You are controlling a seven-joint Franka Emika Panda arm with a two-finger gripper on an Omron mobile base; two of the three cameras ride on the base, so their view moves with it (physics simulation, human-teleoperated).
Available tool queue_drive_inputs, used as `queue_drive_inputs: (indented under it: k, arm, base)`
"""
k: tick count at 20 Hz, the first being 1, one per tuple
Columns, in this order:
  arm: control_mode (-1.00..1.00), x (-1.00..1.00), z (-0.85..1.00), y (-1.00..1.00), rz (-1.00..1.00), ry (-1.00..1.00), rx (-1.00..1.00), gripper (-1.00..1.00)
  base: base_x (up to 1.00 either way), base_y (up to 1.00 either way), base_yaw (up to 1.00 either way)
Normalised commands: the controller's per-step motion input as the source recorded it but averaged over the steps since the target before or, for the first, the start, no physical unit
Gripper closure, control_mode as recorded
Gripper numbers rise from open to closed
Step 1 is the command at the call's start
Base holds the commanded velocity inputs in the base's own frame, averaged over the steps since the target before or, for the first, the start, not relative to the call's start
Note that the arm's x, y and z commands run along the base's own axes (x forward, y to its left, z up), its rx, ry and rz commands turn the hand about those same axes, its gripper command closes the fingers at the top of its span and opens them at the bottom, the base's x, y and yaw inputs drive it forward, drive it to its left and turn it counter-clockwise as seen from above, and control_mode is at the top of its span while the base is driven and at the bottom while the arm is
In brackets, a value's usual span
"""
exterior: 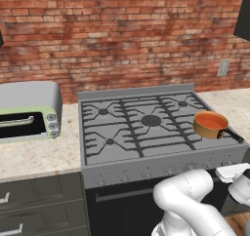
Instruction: Wait until the marinara sauce is simmered to a deep red color and then turn off the stove.
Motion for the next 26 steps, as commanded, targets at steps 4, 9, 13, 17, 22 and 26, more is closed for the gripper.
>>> queue_drive_inputs:
  k: [4, 9, 13, 17, 22, 26]
  arm:
    - [-1.00, 0.00, 0.00, 0.00, 0.00, 0.00, 0.00, 1.00]
    - [-1.00, 0.00, 0.00, 0.00, 0.00, 0.00, 0.00, 1.00]
    - [-1.00, 0.00, 0.00, 0.00, 0.00, 0.00, 0.00, 1.00]
    - [-1.00, 0.00, 0.00, 0.00, 0.00, 0.00, 0.00, 1.00]
    - [-1.00, 0.00, 0.00, 0.00, 0.00, 0.00, 0.00, 1.00]
    - [-1.00, 0.00, 0.00, 0.00, 0.00, 0.00, 0.00, 1.00]
  base:
    - [0.00, 0.00, 0.00]
    - [0.00, 0.00, 0.00]
    - [0.00, 0.00, 0.00]
    - [0.00, 0.00, 0.00]
    - [0.00, 0.00, 0.00]
    - [0.00, 0.00, 0.00]
